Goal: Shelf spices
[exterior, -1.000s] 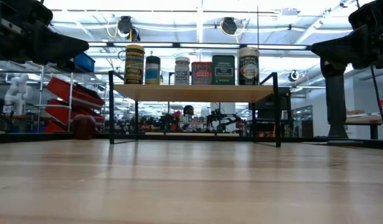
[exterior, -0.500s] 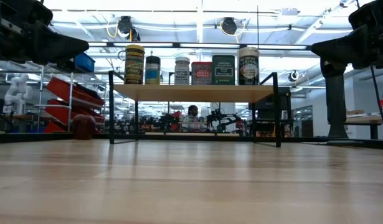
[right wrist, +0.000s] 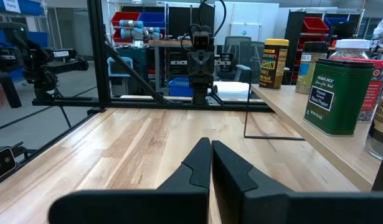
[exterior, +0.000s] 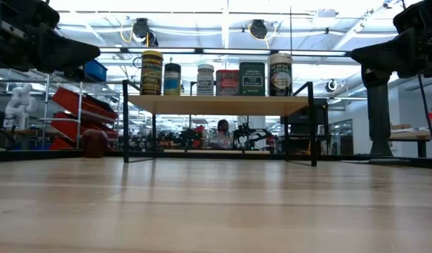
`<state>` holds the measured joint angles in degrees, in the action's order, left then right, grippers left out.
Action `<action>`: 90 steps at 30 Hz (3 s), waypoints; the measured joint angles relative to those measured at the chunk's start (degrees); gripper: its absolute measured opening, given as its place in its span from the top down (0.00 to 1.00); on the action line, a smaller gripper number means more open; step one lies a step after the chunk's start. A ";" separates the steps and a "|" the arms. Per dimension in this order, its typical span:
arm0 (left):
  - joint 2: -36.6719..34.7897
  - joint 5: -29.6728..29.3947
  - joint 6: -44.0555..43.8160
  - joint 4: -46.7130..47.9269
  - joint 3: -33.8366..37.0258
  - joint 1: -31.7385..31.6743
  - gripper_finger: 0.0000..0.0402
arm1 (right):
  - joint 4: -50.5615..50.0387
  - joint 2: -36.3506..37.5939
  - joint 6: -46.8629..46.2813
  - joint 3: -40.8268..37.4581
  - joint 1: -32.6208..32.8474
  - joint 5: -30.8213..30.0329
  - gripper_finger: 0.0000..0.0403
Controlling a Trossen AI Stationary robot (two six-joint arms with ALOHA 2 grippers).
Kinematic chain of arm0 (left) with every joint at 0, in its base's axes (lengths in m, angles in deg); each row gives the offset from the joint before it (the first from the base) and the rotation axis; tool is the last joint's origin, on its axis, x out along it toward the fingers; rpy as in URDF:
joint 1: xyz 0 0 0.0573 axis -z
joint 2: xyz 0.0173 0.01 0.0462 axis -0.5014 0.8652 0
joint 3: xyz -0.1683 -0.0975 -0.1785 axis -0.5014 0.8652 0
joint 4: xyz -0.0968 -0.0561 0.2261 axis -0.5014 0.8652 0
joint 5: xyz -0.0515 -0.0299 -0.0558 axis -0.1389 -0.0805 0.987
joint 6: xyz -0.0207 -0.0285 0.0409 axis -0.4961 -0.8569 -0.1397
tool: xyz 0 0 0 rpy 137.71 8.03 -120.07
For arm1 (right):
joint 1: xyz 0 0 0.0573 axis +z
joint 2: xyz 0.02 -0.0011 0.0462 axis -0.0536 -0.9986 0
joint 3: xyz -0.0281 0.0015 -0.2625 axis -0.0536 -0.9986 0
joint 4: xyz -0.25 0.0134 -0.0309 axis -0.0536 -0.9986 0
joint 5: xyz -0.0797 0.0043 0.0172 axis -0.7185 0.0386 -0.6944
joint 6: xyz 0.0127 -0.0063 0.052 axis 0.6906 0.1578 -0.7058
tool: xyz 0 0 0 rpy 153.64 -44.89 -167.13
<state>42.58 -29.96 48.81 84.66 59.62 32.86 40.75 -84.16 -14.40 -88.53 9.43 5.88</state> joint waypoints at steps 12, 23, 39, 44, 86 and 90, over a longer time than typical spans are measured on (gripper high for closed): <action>0.00 0.00 0.00 0.00 -0.02 0.00 0.93 | 2.53 0.00 -11.35 -0.01 -0.01 -0.67 1.00; 0.00 -0.03 0.00 -0.03 -0.02 0.02 0.93 | -0.52 -7.93 -4.49 15.38 -0.01 -0.55 1.00; -0.02 -1.53 0.00 -0.05 -0.02 0.00 0.93 | -23.91 -38.48 1.34 60.03 -0.01 -4.86 1.00; 0.00 -1.58 0.00 -0.17 -0.01 0.01 0.93 | -24.03 -43.61 0.87 61.83 0.15 -4.87 1.00; 46.47 -11.64 13.29 19.29 -53.06 0.00 0.93 | -6.36 -53.99 -7.29 44.05 12.12 -14.54 1.00; 47.06 -26.00 19.31 15.51 -53.18 -0.03 0.93 | -6.35 -54.45 -6.67 44.06 12.08 -17.73 1.00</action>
<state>89.65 -55.97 68.12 100.17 6.44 32.83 34.41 -138.61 -21.07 -44.48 21.51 -11.85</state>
